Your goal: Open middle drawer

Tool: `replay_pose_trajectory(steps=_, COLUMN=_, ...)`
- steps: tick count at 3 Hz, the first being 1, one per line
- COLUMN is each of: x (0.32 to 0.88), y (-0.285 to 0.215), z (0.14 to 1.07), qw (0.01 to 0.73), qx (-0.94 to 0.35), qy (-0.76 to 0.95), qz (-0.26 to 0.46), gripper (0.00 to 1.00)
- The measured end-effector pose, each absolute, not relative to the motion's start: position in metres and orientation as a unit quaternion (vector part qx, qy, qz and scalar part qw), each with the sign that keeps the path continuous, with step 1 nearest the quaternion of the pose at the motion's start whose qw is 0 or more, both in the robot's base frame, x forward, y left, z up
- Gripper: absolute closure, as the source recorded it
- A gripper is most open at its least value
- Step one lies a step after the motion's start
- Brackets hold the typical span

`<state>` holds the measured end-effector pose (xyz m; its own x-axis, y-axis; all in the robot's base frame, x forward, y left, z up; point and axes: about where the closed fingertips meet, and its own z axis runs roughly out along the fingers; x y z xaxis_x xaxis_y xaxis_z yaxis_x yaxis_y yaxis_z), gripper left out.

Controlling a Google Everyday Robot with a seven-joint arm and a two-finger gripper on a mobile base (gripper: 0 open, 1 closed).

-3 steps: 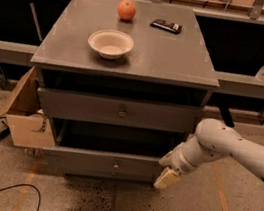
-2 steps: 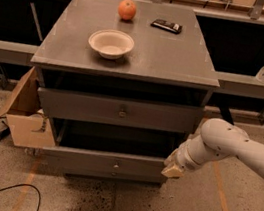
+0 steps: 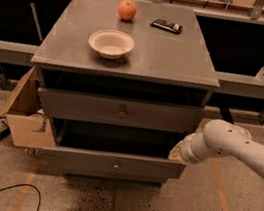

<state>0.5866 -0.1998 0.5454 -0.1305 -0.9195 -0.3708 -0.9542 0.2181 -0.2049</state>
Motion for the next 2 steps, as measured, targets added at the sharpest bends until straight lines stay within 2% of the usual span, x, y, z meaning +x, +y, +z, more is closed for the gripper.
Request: replay_pose_trajectory(steps=2, x=0.646, y=-0.184, z=0.521, qw=0.251, qx=-0.668, qy=0.700, qz=0.027, gripper=1.00)
